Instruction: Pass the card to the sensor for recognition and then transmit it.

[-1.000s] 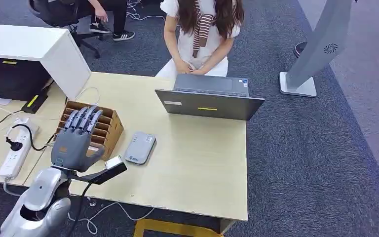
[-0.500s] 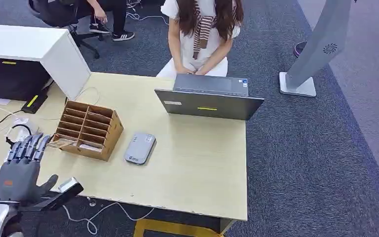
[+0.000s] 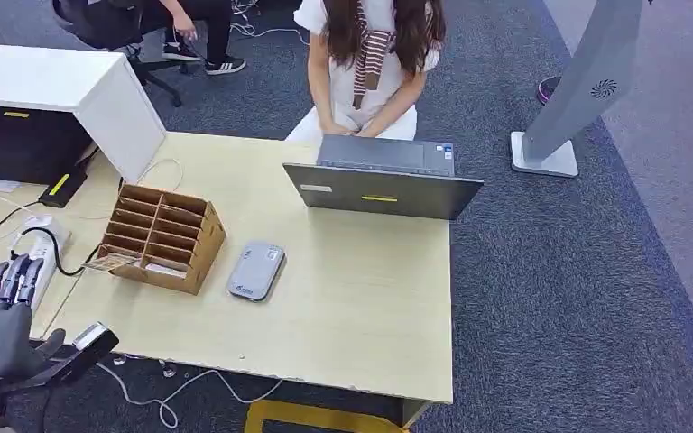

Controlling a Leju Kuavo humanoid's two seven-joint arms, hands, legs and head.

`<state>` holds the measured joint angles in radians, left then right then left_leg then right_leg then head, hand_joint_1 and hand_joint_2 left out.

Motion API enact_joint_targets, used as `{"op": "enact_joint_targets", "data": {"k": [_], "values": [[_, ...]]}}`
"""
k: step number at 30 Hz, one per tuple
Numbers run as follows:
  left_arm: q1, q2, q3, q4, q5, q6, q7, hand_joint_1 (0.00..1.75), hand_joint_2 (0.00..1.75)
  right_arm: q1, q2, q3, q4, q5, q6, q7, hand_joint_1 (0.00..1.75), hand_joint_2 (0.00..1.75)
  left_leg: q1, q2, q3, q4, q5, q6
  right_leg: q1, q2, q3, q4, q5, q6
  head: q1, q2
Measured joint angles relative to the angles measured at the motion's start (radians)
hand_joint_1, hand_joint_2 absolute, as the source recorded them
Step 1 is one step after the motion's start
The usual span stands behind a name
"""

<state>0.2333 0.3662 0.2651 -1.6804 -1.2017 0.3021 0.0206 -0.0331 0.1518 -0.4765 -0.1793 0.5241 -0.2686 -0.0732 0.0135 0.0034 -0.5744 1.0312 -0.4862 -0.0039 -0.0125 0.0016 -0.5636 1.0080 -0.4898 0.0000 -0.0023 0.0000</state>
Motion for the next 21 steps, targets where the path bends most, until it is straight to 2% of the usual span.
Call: {"op": "enact_joint_targets", "data": {"k": [7, 11, 21], "values": [[-0.071, -0.018, 0.002, 0.085, -0.05, 0.015, 0.002, 0.0, 1.75, -0.002, 0.0, 0.0, 0.0, 0.023, 0.011, 0.0, 0.0, 1.75, 0.0, -0.001, 0.0, 0.0, 0.0, 0.0, 0.0, -0.001, 0.0, 0.0, 0.0, 0.0, 0.0, 0.0], [-0.127, -0.029, -0.001, 0.141, -0.075, 0.048, 0.004, 0.0, 1.75, -0.003, 0.002, 0.003, 0.0, 0.037, 0.01, 0.001, 0.0, 1.75, 0.0, -0.001, 0.0, 0.0, 0.001, 0.0, 0.0, -0.001, 0.0, 0.0, 0.0, 0.0, 0.0, 0.0], [-0.245, -0.059, -0.078, 0.263, -0.109, 0.098, 0.015, 0.0, 1.75, -0.008, 0.003, 0.01, 0.0, 0.062, 0.013, 0.006, 0.0, 1.75, 0.0, 0.0, 0.0, 0.0, 0.001, 0.0, 0.0, -0.001, 0.0, 0.0, 0.001, -0.001, 0.0, 0.0]]}}
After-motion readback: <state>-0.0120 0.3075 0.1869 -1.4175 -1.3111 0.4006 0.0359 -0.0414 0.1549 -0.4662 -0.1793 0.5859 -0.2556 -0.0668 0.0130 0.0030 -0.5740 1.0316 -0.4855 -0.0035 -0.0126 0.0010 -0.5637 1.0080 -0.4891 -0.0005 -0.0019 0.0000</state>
